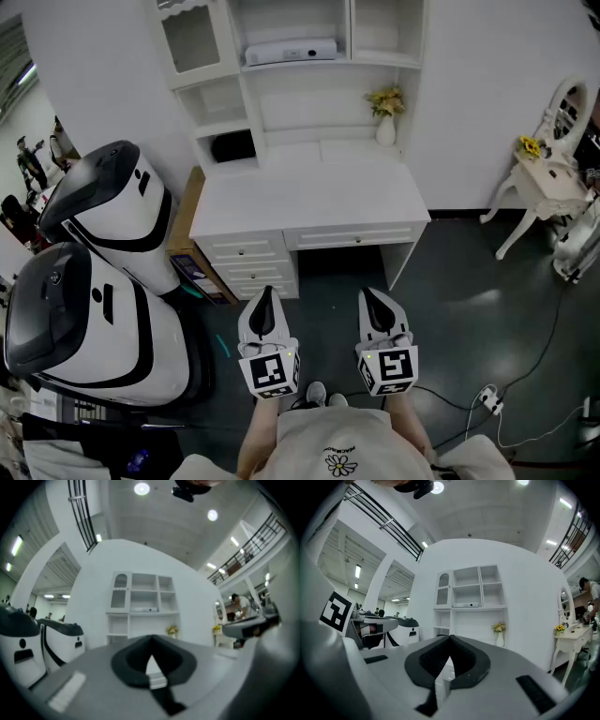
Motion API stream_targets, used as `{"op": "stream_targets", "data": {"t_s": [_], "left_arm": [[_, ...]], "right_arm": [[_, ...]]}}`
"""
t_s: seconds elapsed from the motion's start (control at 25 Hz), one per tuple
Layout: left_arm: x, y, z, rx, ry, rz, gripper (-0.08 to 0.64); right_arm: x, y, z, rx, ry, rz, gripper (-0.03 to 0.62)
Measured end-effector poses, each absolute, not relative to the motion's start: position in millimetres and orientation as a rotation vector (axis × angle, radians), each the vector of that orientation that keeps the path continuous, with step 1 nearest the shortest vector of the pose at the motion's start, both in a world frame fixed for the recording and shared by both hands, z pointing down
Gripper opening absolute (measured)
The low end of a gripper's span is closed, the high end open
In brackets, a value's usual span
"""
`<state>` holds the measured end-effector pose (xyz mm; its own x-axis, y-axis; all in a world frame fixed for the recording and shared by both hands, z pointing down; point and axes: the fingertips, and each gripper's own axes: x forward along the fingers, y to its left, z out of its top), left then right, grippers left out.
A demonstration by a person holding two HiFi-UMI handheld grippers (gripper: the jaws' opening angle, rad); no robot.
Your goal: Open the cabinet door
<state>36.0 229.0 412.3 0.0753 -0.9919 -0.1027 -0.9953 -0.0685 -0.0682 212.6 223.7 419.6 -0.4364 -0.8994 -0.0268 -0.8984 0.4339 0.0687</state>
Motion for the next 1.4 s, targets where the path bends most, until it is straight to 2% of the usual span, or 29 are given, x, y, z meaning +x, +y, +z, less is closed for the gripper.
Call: {"op": "stream_targets", "data": {"t_s": [0.6,1.4], "left_arm": [[29.3,215.8,417.4,-2.249,2.045,0.067,0.006],[-25.7,181.0,437.3,-2.238,2.092,0.042,0.006]], "right_arm": [[205.1,211.1,422.4,1.673,-2.647,-0.118,-0.002],[168.8,180.7,458.9,1.631,-2.658,0.021,0.0]]}}
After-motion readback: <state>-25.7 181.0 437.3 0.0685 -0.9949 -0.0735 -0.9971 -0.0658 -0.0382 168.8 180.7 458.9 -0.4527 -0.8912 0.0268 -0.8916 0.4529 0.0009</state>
